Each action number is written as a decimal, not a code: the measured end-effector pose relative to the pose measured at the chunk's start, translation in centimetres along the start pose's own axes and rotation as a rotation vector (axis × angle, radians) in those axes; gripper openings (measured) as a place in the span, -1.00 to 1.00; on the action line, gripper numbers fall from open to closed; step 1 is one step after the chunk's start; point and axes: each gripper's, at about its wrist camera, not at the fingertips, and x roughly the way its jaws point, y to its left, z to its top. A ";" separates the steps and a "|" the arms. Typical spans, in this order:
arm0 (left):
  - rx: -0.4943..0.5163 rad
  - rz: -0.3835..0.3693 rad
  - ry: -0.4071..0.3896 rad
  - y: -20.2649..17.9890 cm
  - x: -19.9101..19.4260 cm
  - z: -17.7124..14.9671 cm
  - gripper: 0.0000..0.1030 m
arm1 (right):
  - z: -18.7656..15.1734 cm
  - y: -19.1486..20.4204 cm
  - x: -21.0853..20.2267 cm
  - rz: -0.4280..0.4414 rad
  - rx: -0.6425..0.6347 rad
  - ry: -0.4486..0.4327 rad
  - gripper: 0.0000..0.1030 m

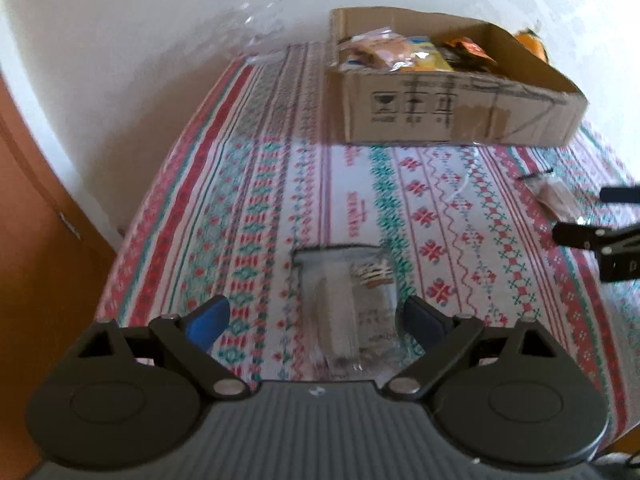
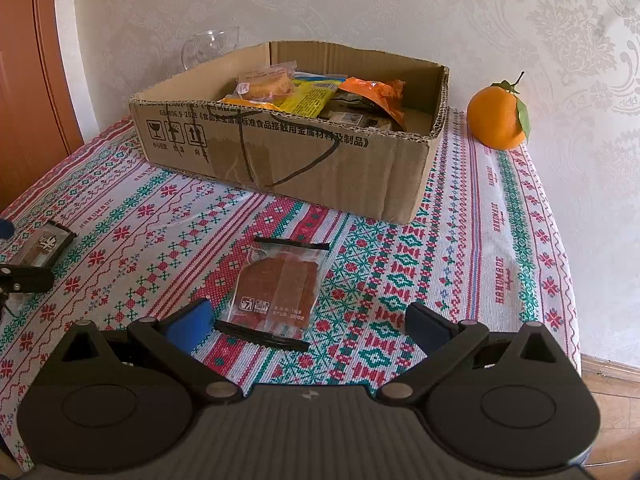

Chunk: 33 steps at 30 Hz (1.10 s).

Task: Organize snacks
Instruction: 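Move the left tool to the clear black-label packet while the right approaches the clear meat packet, then close the left gripper on the black-label packet while the right closes on the meat packet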

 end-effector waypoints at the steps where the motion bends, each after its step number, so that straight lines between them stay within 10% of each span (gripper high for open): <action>1: -0.032 -0.019 0.004 0.5 0.1 -0.1 0.83 | 0.0 0.0 0.0 0.000 0.000 0.000 1.00; 33: -0.080 0.001 -0.053 0.4 1.0 0.0 1.00 | -0.3 0.1 -0.2 -0.007 0.007 -0.027 1.00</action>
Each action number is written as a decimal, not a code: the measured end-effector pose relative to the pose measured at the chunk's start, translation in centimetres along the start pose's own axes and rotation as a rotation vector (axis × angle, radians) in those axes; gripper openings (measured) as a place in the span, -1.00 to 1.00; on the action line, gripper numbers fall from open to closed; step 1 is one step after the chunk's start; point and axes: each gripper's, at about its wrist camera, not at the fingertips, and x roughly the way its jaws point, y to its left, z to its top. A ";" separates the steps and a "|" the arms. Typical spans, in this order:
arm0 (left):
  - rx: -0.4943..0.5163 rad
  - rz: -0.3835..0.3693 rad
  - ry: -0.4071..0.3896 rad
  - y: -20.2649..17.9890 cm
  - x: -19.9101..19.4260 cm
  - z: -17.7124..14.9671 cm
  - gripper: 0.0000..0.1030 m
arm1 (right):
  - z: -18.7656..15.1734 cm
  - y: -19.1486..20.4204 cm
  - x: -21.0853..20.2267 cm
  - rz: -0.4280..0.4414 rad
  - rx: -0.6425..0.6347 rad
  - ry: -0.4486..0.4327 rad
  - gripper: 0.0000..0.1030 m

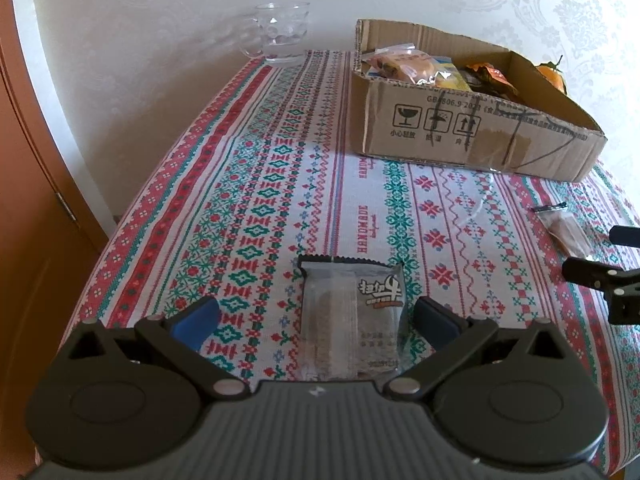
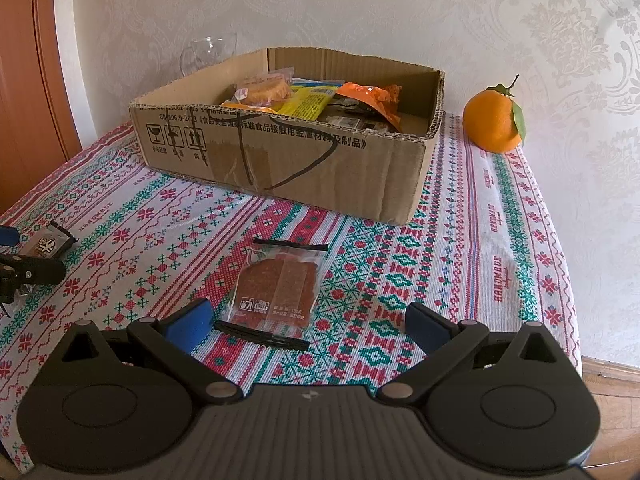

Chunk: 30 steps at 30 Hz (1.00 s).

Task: Organize snacks
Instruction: 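Close the left gripper on the black-label packet while the right closes on the meat packet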

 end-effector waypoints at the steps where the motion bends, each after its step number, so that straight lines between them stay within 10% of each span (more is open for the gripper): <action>1: 0.006 -0.005 0.000 0.0 0.0 0.0 1.00 | 0.0 0.0 0.0 0.000 0.000 0.000 1.00; 16: 0.039 -0.037 0.014 -0.6 -0.4 -0.1 0.96 | 0.1 0.0 0.1 -0.005 0.005 0.003 1.00; 25: 0.099 -0.095 -0.016 -2.1 -1.7 -0.3 0.17 | 0.3 0.1 0.3 -0.002 0.003 0.004 1.00; 30: 0.109 -0.106 -0.023 -2.2 -1.7 -0.3 0.11 | 0.7 1.0 0.1 0.022 -0.026 -0.013 0.61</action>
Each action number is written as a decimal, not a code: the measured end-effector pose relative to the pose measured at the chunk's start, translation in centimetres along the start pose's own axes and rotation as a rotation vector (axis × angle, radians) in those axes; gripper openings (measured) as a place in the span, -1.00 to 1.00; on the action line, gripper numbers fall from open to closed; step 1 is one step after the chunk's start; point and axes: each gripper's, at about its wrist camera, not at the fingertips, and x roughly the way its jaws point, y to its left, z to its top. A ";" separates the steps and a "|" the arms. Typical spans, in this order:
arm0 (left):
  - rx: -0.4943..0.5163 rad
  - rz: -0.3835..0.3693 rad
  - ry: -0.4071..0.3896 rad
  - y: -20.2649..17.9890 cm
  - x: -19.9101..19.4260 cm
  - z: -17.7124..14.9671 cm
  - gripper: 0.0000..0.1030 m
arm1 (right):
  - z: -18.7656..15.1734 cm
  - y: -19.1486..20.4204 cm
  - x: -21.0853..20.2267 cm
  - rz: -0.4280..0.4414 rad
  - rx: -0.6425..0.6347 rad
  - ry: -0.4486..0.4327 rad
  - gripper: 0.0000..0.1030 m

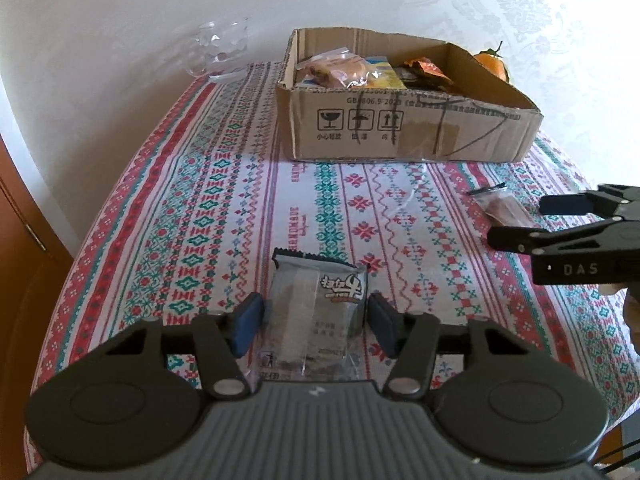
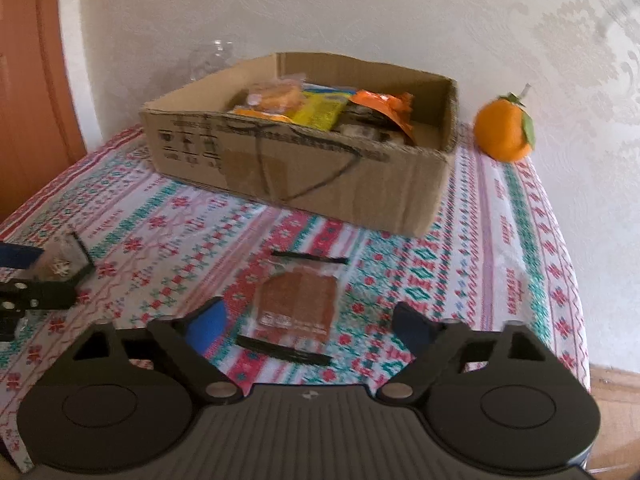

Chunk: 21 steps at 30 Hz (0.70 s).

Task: Organize snacks
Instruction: 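Close the left gripper on the black-label packet while the right closes on the meat packet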

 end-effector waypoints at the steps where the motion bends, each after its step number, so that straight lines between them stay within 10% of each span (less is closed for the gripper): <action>1: 0.003 -0.001 -0.002 0.0 0.0 0.0 0.11 | 0.1 0.2 0.0 0.003 -0.004 0.000 0.56; 5: 0.011 -0.010 -0.006 0.1 0.1 0.0 0.09 | 0.3 0.8 -0.3 0.006 -0.011 -0.004 0.04; 21: 0.029 -0.053 0.021 0.5 -0.4 0.4 -0.11 | 1.0 0.8 -2.2 0.008 -0.017 -0.008 0.00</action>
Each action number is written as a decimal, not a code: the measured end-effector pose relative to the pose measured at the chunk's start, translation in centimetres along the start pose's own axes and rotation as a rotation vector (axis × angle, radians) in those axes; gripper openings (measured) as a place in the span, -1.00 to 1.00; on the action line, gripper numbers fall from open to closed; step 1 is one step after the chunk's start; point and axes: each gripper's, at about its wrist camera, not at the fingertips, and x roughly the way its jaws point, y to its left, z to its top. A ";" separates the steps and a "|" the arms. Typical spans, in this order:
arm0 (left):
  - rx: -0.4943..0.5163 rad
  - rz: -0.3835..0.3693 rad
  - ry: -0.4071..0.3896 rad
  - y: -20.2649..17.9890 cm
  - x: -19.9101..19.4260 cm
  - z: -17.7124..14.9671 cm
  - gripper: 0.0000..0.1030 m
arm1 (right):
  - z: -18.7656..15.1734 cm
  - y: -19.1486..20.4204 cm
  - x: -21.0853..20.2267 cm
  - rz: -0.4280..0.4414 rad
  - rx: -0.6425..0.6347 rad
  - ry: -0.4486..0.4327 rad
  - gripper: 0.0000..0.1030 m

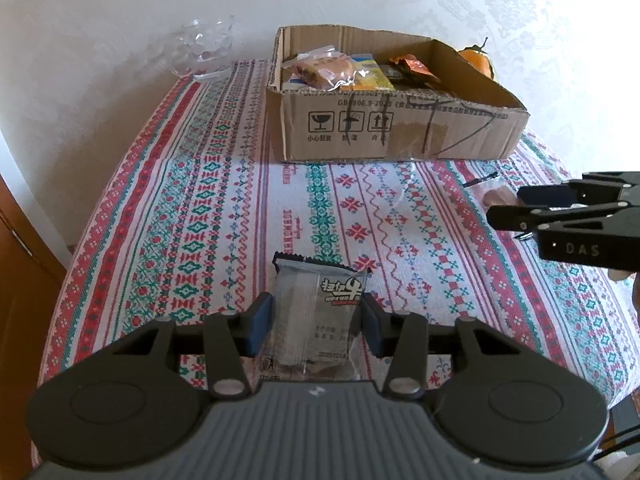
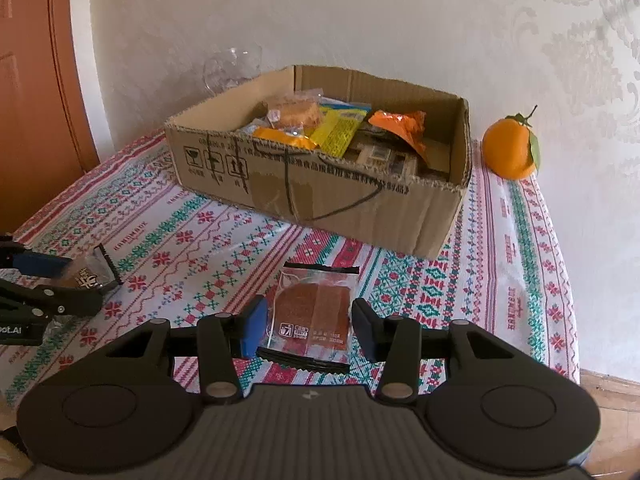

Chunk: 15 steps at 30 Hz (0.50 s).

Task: Organize snacks
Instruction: 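Close the left gripper on the black-label packet while the right closes on the meat packet, then lift both held packets and carry them over the box with both grippers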

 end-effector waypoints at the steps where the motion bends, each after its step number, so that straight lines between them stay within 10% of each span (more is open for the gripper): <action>1: 0.003 -0.002 -0.002 0.0 -0.2 0.1 -0.11 | 0.1 0.0 -0.2 0.001 -0.002 -0.002 0.00; 15: 0.034 -0.086 -0.008 0.7 -1.7 2.0 -0.11 | 4.7 -0.7 -4.0 0.014 -0.057 -0.098 0.00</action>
